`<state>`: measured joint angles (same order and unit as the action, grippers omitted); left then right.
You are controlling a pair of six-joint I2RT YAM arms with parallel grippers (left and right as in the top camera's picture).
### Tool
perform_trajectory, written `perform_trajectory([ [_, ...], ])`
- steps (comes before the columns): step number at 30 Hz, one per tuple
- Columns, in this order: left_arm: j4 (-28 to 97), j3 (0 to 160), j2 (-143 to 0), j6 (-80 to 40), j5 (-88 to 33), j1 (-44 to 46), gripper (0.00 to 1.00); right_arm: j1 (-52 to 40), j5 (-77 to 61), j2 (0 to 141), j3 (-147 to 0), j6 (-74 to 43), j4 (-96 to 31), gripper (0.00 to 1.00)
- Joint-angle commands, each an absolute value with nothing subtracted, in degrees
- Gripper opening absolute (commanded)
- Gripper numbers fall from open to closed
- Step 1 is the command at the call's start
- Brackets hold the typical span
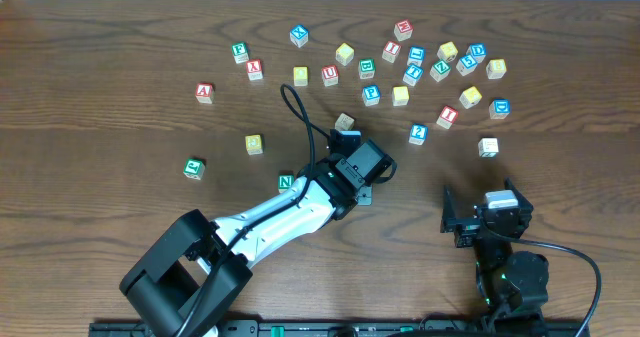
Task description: Spell out NEURIPS
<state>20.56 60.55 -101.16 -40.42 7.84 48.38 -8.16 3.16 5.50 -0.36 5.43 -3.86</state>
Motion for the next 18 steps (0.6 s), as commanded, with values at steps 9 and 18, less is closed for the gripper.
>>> perform_trajectory([
  [9, 20.64, 60.05, -104.18, -39.53, 8.67, 48.29, 0.07, -7.90, 3.01, 5.26, -0.32, 5.19, -4.10, 0.99],
  [18, 20.47, 60.05, -104.40, -39.53, 8.91, 48.29, 0.07, -7.90, 3.01, 5.26, -0.32, 5.19, -4.10, 0.99],
])
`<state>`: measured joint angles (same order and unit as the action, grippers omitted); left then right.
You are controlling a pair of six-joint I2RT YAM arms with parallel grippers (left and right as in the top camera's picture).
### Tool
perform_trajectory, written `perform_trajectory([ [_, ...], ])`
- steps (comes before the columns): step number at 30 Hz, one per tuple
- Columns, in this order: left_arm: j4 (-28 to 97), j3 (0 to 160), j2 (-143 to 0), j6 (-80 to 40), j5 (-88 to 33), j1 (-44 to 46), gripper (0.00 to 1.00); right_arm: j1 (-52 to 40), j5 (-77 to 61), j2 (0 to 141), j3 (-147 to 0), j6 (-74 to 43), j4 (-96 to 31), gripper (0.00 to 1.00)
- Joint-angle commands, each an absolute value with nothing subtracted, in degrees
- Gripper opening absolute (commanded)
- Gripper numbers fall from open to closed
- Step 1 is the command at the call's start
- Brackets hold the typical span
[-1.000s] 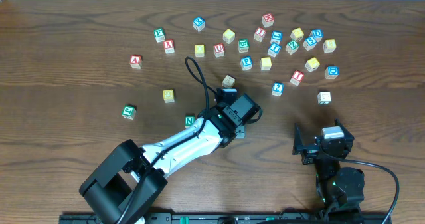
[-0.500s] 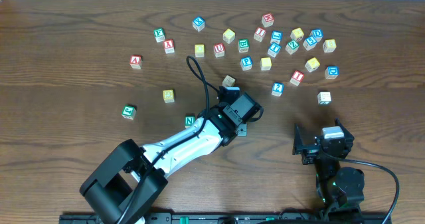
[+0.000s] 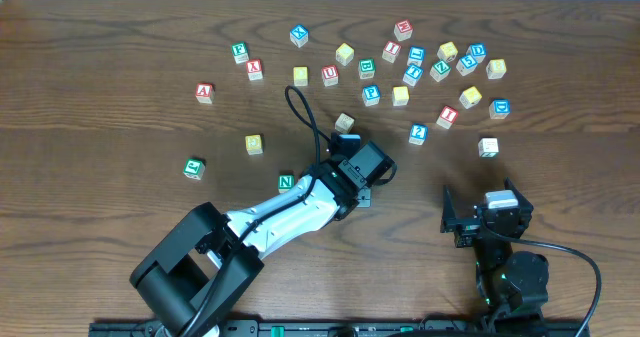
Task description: Spell out NEURIPS
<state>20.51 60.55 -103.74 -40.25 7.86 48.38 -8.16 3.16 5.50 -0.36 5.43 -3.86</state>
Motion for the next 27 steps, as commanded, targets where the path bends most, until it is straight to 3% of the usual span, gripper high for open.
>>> perform_trajectory([
  [1, 20.47, 60.05, -104.44, -39.51, 8.95, 48.29, 0.08, -7.90, 3.01, 5.26, -0.32, 5.19, -4.10, 0.99],
  [27, 20.36, 60.05, -105.62, -39.48, 10.15, 48.29, 0.07, -7.90, 3.01, 5.26, -0.32, 5.19, -4.10, 0.99],
])
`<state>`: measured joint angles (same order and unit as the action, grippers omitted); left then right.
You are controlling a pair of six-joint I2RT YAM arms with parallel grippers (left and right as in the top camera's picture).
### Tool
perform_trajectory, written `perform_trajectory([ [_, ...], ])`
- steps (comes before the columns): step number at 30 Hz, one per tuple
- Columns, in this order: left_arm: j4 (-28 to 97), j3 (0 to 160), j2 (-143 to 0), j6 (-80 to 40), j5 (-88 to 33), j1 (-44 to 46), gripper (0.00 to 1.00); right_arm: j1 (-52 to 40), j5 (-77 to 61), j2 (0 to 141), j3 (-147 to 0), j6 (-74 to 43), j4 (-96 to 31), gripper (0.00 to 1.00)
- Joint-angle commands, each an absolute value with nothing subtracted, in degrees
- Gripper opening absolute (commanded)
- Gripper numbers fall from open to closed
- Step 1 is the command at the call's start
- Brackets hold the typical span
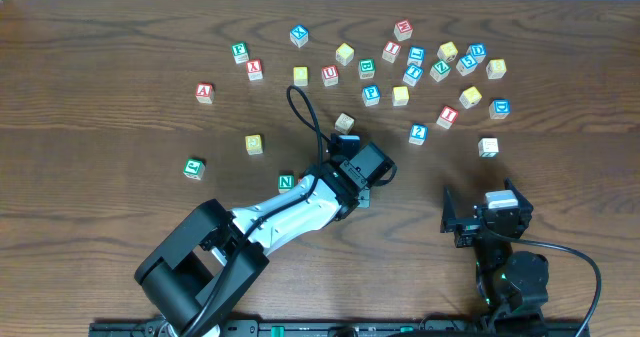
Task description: Spell out NEURIPS
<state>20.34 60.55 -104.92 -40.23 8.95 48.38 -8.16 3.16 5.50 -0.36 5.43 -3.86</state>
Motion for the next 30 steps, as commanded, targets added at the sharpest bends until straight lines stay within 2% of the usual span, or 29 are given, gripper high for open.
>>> perform_trajectory([
  [1, 20.32, 60.05, -105.62, -39.48, 10.15, 48.29, 0.07, -7.90, 3.01, 5.26, -0.32, 5.19, -4.10, 0.99],
  [6, 20.21, 60.05, -105.62, -39.48, 10.15, 48.29, 0.08, -7.90, 3.01, 5.26, -0.32, 5.19, -4.10, 0.99],
  [11, 20.18, 60.05, -105.62, -39.48, 10.15, 48.29, 0.17, -7.90, 3.01, 5.26, -0.32, 5.19, -4.10, 0.99],
  [19, 20.18, 60.05, -105.62, -39.46, 10.15, 48.29, 0.17, -7.90, 3.01, 5.26, -0.32, 5.19, -4.10, 0.99],
  [20, 20.18, 60.05, -105.62, -39.46, 10.15, 48.29, 0.25, -7.90, 3.01, 5.26, -0.32, 5.19, -4.10, 0.99],
  [21, 20.18, 60.05, -105.62, -39.46, 10.15, 48.29, 0.29, -7.90, 3.01, 5.26, -0.32, 5.19, -4.10, 0.99],
  [26, 20.18, 60.05, -105.62, -39.46, 10.15, 48.29, 0.31, -7.90, 3.01, 5.26, -0.32, 5.19, -4.10, 0.99],
  [30, 20.16, 60.07, -105.62, -39.22, 10.15, 48.29, 0.40, -7.90, 3.01, 5.26, -0.32, 5.19, -4.10, 0.99],
])
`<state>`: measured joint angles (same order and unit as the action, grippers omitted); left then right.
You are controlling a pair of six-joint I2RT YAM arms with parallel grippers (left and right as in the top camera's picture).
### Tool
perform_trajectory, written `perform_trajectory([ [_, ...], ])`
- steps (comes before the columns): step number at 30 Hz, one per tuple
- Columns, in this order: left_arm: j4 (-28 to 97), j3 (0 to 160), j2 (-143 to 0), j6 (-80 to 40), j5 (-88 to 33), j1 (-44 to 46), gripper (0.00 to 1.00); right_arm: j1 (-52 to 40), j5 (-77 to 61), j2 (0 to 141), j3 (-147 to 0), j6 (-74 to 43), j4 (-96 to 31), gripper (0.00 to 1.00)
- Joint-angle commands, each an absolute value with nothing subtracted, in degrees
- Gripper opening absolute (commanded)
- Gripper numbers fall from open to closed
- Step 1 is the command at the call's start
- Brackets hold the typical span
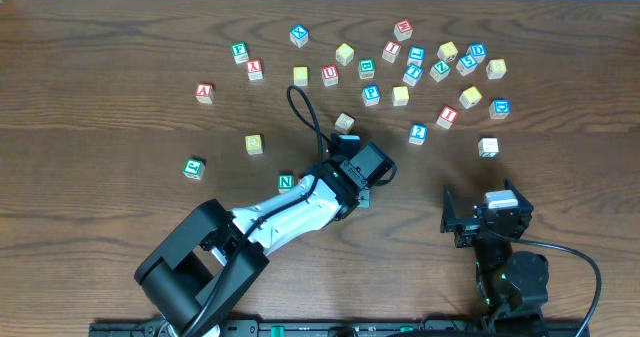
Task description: Spell out NEURIPS
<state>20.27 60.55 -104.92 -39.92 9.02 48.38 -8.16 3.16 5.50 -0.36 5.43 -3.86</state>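
Several letter blocks lie scattered across the far half of the table. A green N block (286, 182) sits apart, right beside my left forearm. A red U block (329, 74), a blue P block (371, 94) and a red I block (447, 115) lie among the others. My left gripper (346, 135) reaches to the table's middle, its tip just short of a tilted tan block (344, 122). The wrist hides its fingers. My right gripper (462, 217) rests low at the near right, away from every block.
A dense cluster of blocks (440, 67) fills the back right. Loose blocks lie at the left: a red A (204, 92), a yellow one (254, 143) and a green one (194, 167). A white block (488, 147) sits above the right arm. A black cable (300, 112) loops off the left wrist.
My left gripper stood by the tilted tan block at every moment. Only the arm's lower links shifted a little to the right between the oldest moment and 1.0 s ago. No block changed place, and the right arm stayed parked.
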Motion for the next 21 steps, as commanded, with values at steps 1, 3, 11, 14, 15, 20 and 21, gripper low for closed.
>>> perform_trajectory([
  [1, 20.16, 60.07, -105.62, -39.22, 10.15, 48.29, 0.41, -7.90, 3.01, 5.26, -0.32, 5.19, -4.10, 0.99],
  [3, 20.16, 60.07, -105.62, -39.22, 10.15, 48.29, 0.41, -7.90, 3.01, 5.26, -0.32, 5.19, -4.10, 0.99],
  [11, 19.97, 60.14, -105.60, -39.00, 10.15, 48.29, 0.41, -7.90, 3.01, 5.26, -0.32, 5.19, -4.10, 0.99],
  [14, 19.97, 60.34, -105.60, -38.46, 10.17, 48.29, 0.41, -7.90, 3.01, 5.26, -0.32, 5.19, -4.10, 0.99],
  [15, 19.84, 60.45, -105.60, -38.33, 10.17, 48.29, 0.41, -7.90, 3.01, 5.26, -0.32, 5.19, -4.10, 0.99],
  [20, 19.14, 60.66, -105.60, -37.08, 10.20, 48.29, 0.41, -7.90, 3.01, 5.26, -0.32, 5.19, -4.10, 0.99],
  [21, 19.09, 60.66, -105.60, -37.08, 10.24, 48.29, 0.41, -7.90, 3.01, 5.26, -0.32, 5.19, -4.10, 0.99],
])
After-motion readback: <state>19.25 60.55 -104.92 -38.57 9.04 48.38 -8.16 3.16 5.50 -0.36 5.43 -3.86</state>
